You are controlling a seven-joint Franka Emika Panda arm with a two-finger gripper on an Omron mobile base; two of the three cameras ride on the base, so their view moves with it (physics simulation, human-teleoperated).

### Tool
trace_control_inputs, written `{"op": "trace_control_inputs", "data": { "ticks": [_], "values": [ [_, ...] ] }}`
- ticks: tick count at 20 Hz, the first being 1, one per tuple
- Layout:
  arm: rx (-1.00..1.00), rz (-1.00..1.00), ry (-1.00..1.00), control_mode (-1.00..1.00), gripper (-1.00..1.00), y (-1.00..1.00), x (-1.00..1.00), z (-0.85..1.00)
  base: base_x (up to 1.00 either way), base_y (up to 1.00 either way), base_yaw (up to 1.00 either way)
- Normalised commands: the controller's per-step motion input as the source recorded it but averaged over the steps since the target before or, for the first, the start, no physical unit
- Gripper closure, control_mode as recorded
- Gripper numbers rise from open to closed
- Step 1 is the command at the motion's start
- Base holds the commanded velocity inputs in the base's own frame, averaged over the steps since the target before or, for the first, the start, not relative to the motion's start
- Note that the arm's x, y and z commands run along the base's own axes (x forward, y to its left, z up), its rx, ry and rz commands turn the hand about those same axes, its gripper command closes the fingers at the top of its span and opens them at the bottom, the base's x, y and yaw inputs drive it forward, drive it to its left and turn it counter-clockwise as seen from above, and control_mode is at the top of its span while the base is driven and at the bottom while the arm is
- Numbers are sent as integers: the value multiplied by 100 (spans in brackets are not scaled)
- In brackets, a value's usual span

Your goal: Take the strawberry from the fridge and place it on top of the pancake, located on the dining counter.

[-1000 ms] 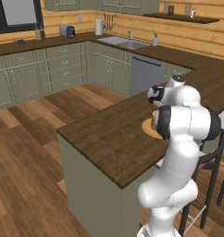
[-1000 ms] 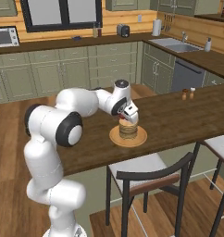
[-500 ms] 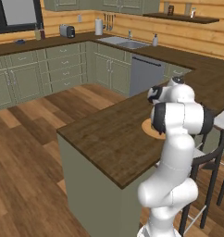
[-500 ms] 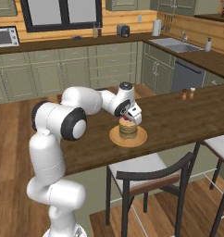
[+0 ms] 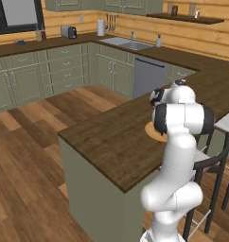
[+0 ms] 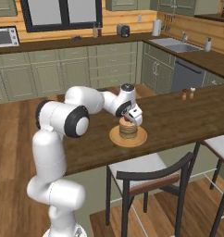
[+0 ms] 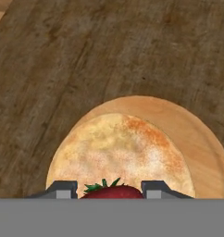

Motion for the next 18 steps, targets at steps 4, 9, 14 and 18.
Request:
{"op": "trace_control_inputs", "data": {
  "ticks": [4, 9, 14, 18],
  "values": [
    [0, 0, 4, -100, -100, 0, 4, -20, 0, 0, 0],
    [0, 0, 1, -100, -100, 0, 0, -12, 0, 0, 0],
    [0, 0, 0, -100, -100, 0, -22, 0, 0, 0, 0],
    [0, 0, 0, -100, -100, 0, -35, 17, 0, 0, 0]
  ]
}}
